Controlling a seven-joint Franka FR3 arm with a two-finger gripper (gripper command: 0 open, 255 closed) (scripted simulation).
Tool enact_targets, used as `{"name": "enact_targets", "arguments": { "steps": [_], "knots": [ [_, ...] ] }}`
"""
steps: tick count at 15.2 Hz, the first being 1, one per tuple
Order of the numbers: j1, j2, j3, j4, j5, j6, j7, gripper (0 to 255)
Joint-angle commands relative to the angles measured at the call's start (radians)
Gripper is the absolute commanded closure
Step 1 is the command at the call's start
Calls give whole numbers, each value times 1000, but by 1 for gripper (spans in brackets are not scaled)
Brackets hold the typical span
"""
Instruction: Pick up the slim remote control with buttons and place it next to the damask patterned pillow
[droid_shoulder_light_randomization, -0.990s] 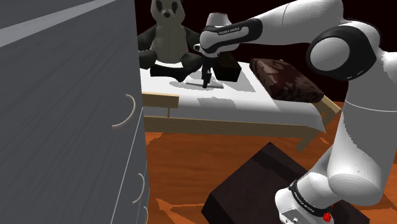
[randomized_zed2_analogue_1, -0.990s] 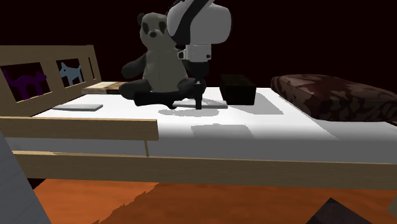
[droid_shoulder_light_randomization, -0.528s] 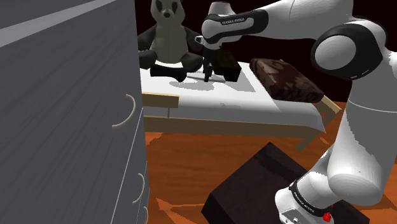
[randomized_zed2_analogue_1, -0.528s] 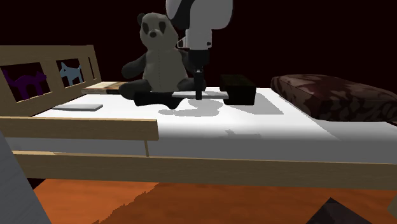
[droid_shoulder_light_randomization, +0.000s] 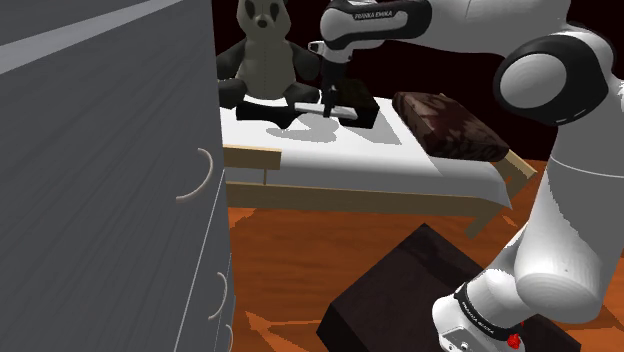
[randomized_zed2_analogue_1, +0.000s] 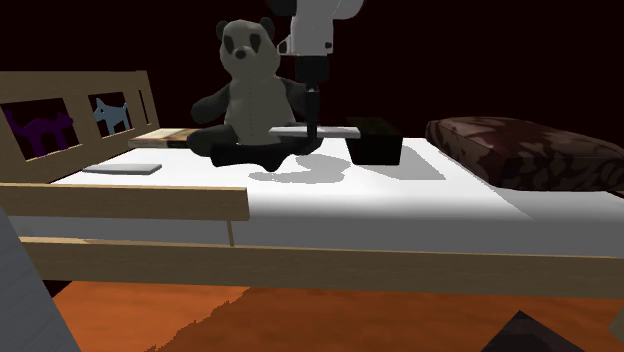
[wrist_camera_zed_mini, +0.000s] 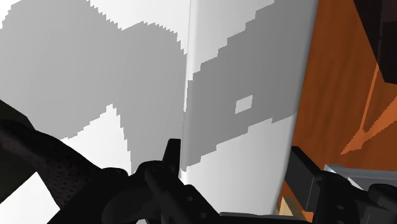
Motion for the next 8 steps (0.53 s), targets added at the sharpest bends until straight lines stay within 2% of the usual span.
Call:
{"name": "enact_targets", "arguments": {
  "steps": [1,8],
  "knots": [
    [-1,-5,-1,18,-1,-23,0,255],
    [-4,-5,-2,112,-2,-117,0,255]
  ]
}}
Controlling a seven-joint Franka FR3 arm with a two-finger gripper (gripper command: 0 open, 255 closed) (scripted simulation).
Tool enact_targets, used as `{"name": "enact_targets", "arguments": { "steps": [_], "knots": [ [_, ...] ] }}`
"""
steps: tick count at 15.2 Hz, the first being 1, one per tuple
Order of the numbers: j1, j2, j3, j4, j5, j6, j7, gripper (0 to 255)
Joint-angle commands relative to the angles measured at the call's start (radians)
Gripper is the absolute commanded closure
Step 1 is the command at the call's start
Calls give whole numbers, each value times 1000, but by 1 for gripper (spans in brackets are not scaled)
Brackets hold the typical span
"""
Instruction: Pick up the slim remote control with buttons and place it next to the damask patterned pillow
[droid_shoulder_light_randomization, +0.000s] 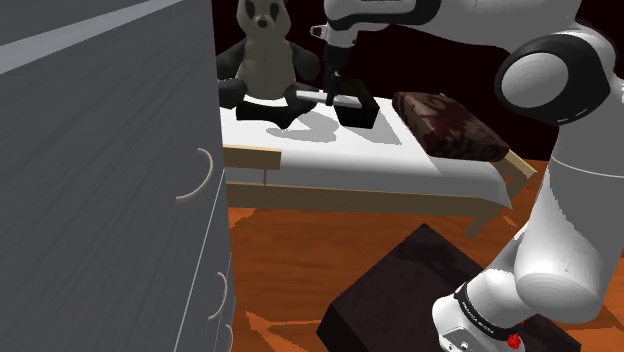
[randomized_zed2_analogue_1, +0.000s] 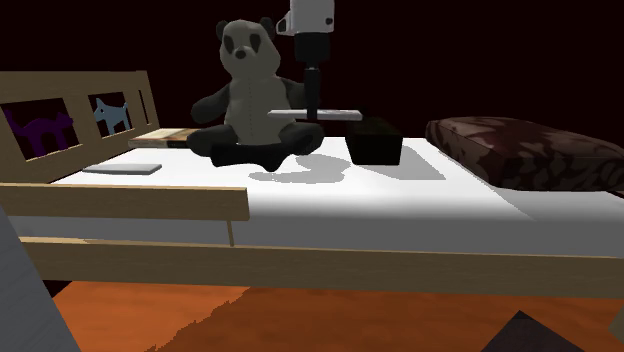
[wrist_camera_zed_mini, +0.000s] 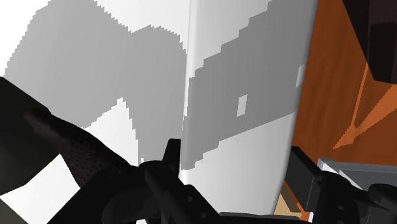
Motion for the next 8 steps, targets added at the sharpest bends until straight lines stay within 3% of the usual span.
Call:
{"name": "enact_targets", "arguments": {
  "steps": [1,4,8],
  "knots": [
    [-2,1,-1,31,0,-29,-1,255],
    [-4,5,-1,67,0,-63,-1,255],
    [-60,-12,-27,42,6,-54,-84,255]
  ]
}}
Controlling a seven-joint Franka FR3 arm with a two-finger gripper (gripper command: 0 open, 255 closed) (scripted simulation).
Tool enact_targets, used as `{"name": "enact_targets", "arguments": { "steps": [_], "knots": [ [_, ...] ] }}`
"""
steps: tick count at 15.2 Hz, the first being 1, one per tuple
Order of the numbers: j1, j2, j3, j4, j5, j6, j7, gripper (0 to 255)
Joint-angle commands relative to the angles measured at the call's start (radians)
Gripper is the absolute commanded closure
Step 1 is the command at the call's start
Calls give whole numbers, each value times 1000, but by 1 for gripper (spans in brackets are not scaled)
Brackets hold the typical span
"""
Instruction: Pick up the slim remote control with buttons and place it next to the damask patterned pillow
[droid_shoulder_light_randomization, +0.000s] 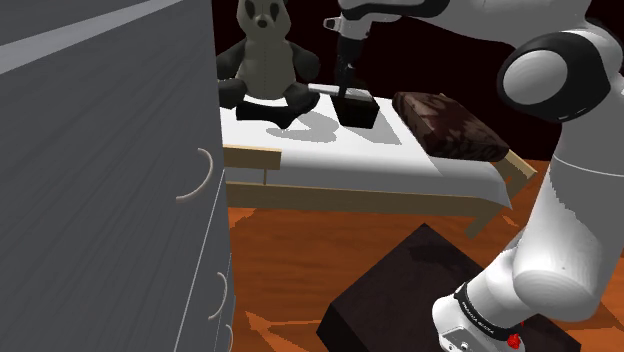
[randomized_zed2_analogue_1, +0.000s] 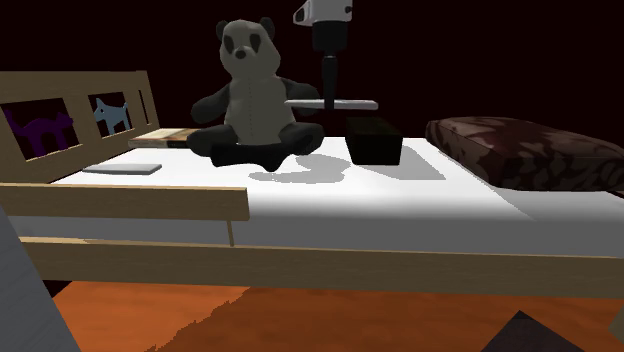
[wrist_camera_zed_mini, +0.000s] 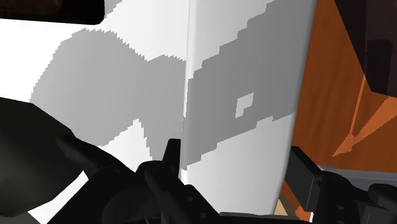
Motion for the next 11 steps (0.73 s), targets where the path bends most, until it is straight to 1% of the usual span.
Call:
{"name": "enact_targets", "arguments": {
  "steps": [1,6,11],
  "knots": [
    [-29,-1,-13,4,4,-5,-43,255],
    [-104,7,-46,13,18,-8,-149,255],
    [-186,42,-76,62,38,-24,-257,255]
  ]
}}
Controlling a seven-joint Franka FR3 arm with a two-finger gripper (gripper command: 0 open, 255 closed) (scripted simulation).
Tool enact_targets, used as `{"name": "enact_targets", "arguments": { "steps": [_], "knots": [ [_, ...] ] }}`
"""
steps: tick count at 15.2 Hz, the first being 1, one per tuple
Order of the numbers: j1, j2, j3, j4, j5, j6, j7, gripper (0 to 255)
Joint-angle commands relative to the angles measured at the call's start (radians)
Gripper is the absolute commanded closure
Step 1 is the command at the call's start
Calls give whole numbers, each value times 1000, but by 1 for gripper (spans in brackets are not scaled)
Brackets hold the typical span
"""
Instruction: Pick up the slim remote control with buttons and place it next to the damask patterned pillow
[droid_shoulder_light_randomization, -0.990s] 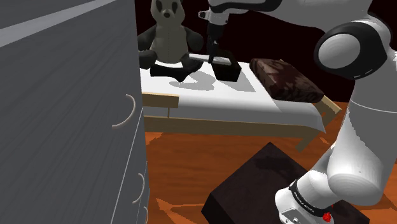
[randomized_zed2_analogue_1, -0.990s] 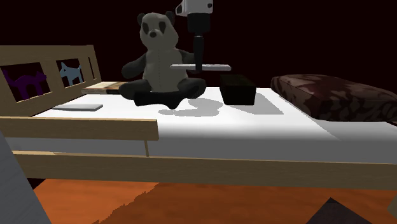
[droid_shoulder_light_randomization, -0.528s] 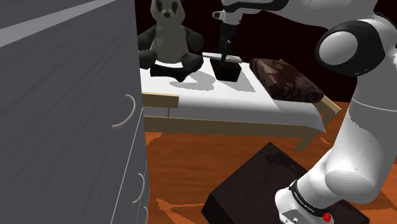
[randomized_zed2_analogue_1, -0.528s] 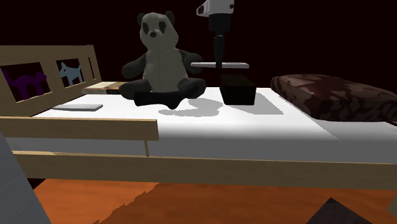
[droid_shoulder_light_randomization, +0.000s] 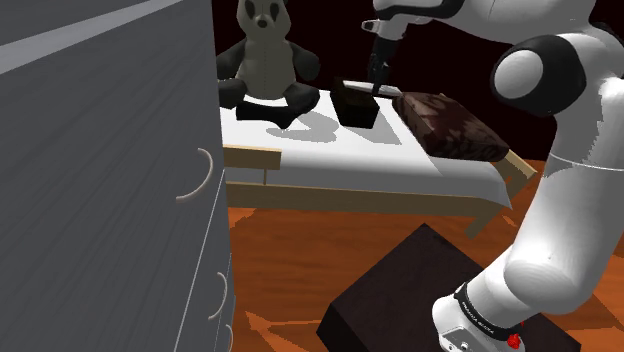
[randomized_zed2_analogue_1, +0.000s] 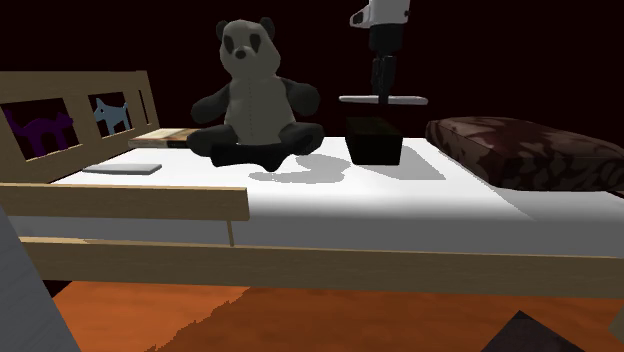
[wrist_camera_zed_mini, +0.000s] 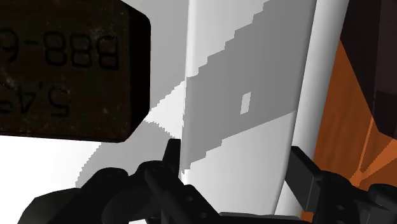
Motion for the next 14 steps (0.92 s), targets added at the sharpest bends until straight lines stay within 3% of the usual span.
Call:
{"name": "enact_targets", "arguments": {
  "steps": [1,10,14],
  "knots": [
    [-34,20,-11,27,10,-8,-44,255],
    [-215,175,-45,259,70,-93,-225,255],
    [-203,158,-46,177,65,-29,-227,255]
  ]
}}
